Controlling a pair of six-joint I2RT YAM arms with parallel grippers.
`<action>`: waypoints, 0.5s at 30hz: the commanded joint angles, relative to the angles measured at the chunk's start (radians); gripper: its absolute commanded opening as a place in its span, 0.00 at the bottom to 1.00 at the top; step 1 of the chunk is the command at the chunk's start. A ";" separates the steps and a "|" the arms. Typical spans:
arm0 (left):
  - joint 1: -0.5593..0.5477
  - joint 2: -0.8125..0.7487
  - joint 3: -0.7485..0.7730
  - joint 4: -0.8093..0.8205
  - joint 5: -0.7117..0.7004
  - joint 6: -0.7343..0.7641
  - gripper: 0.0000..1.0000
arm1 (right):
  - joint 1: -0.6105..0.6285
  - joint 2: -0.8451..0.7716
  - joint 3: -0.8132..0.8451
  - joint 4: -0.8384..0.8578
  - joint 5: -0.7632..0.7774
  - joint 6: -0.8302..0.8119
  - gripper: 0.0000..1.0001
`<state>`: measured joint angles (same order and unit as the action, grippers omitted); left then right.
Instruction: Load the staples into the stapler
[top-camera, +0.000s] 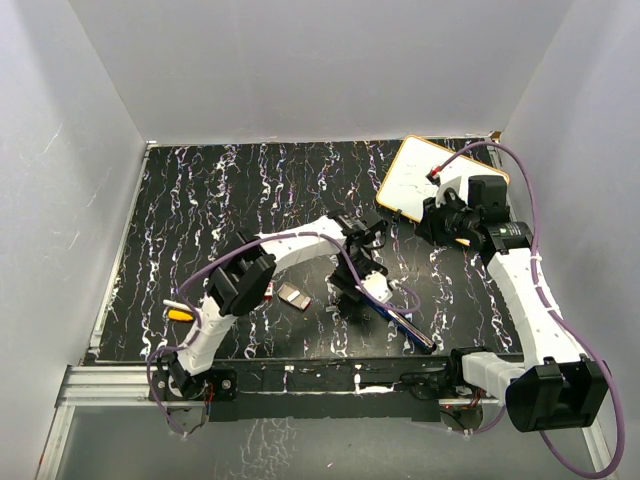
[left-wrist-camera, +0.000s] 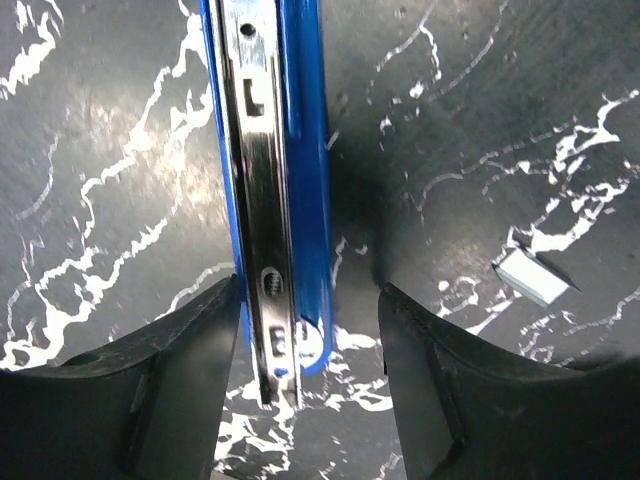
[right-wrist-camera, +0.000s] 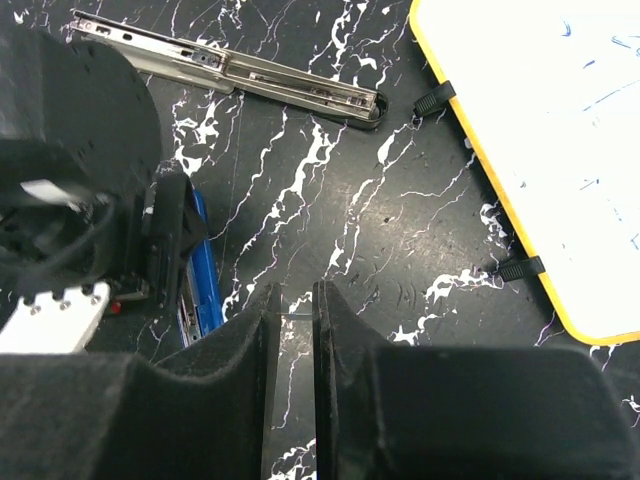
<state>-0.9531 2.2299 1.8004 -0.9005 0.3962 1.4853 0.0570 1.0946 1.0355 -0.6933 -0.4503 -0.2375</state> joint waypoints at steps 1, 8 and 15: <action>0.056 -0.170 -0.041 0.001 0.098 -0.035 0.58 | 0.016 -0.003 -0.007 0.013 -0.016 -0.015 0.12; 0.189 -0.396 -0.134 0.042 0.295 -0.153 0.73 | 0.148 0.034 -0.031 0.044 0.083 0.015 0.12; 0.404 -0.641 -0.316 0.117 0.305 -0.461 0.73 | 0.381 0.127 -0.011 0.074 0.227 0.025 0.12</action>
<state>-0.6479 1.7203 1.5864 -0.8093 0.6357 1.2186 0.3496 1.1839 1.0039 -0.6792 -0.3210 -0.2283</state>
